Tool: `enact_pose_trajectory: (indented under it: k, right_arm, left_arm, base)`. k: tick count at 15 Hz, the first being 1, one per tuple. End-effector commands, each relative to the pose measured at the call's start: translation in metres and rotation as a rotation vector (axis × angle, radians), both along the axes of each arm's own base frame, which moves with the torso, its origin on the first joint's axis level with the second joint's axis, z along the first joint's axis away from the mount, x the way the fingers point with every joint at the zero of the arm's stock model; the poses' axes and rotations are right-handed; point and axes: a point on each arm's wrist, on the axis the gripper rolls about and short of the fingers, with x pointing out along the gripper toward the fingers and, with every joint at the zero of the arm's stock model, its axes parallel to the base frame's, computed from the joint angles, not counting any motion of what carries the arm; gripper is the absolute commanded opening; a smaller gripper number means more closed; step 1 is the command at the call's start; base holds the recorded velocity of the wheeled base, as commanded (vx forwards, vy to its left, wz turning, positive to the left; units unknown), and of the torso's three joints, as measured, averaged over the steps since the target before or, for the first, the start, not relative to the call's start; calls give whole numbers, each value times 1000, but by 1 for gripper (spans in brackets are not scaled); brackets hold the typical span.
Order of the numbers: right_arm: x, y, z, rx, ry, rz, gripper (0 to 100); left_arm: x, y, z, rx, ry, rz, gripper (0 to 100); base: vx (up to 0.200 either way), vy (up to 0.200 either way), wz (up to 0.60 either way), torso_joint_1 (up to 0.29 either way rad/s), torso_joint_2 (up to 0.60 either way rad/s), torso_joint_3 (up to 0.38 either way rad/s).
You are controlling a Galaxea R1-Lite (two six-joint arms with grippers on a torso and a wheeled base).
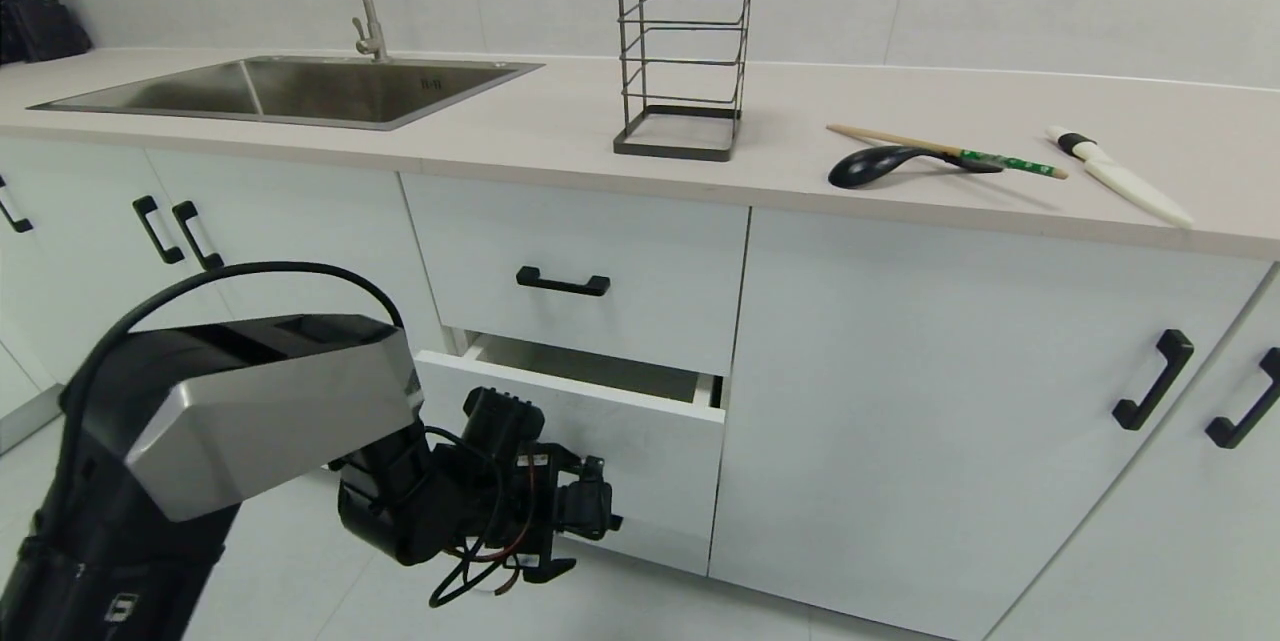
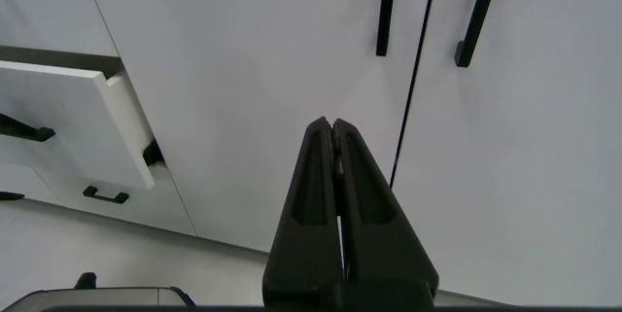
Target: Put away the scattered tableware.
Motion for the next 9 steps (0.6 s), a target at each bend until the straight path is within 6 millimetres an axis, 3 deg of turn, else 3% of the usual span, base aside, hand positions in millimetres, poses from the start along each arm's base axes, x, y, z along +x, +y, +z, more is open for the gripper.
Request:
enact_pose_trajectory:
  k: [1, 2, 3, 4, 7, 9]
  right_arm:
    - [0, 0, 0, 0, 2, 0, 0]
    - [0, 0, 0, 0, 2, 0, 0]
    - [0, 0, 0, 0, 2, 0, 0]
    - [0, 0, 0, 0, 2, 0, 0]
    - [0, 0, 0, 0, 2, 0, 0]
    - [0, 0, 0, 0, 1, 0, 0]
  left_arm:
    - [-31, 11, 57, -49, -79, -17, 100]
    - [-31, 11, 57, -49, -79, -17, 100]
    - [-63, 25, 91, -77, -119, -18, 100]
    - [-72, 31, 103, -91, -144, -12, 100]
    - [-90, 33, 135, -149, -206, -48, 100]
    - [-84, 32, 148, -199, -224, -7, 100]
  base:
    - [0, 0, 0, 0, 0, 0]
    - [0, 0, 0, 0, 0, 0]
    - [0, 0, 0, 0, 0, 0]
    - [0, 0, 0, 0, 0, 0]
    - [0, 0, 0, 0, 0, 0]
    - [0, 0, 0, 0, 0, 0]
